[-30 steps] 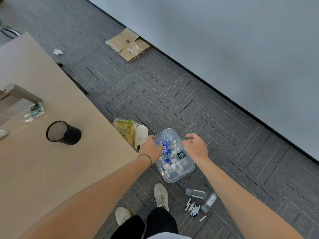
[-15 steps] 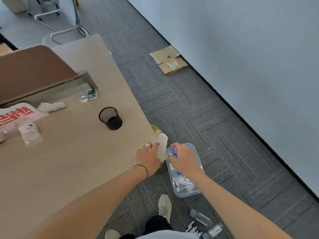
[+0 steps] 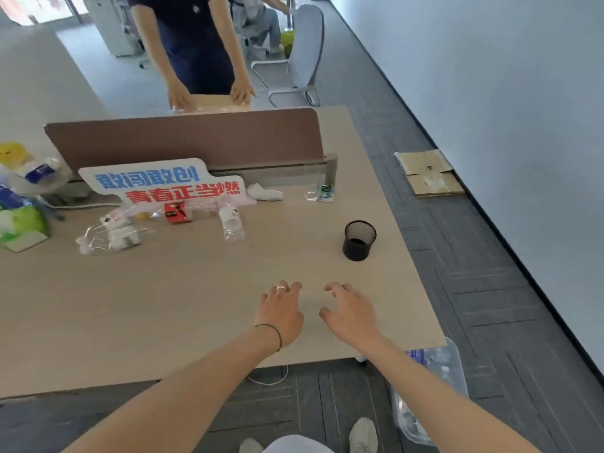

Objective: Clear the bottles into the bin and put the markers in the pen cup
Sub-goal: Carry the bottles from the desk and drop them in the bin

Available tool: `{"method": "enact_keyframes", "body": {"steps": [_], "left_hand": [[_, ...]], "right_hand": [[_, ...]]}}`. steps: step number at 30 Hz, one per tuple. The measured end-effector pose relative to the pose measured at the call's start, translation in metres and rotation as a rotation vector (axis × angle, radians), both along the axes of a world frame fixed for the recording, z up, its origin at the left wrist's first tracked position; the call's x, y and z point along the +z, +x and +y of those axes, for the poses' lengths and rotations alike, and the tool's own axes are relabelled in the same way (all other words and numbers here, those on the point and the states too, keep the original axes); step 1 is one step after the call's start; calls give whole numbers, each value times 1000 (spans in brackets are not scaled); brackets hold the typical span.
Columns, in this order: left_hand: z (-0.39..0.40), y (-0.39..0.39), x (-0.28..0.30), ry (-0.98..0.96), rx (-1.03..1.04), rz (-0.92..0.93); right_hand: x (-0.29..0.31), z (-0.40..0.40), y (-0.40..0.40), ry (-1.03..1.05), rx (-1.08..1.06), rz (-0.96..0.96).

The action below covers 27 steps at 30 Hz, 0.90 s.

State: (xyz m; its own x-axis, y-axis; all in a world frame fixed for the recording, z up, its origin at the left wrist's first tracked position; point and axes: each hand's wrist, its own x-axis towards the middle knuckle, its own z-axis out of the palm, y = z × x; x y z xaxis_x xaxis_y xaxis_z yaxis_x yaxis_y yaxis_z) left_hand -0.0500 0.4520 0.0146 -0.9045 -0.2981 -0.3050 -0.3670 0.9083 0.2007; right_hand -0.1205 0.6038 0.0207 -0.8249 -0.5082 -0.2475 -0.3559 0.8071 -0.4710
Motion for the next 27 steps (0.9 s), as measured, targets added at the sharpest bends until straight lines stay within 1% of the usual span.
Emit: {"method": "enact_keyframes", "body": {"steps": [8,13,17,21,27], "left_hand": [[-137,78,13,16,161,44],[-203,100,17,29,266,59],[-247,101,12,41,347,61],[-278,81,5,22,398,67],[-323,51,1,1,413,47]], "right_hand": [[15,-144,33,41,121,60],[21,-215,38,77,195,64],[19,-263,27,101,239,62],[8,-306,-5,122,263,66],[-19,-366,-72,151,199,19]]}}
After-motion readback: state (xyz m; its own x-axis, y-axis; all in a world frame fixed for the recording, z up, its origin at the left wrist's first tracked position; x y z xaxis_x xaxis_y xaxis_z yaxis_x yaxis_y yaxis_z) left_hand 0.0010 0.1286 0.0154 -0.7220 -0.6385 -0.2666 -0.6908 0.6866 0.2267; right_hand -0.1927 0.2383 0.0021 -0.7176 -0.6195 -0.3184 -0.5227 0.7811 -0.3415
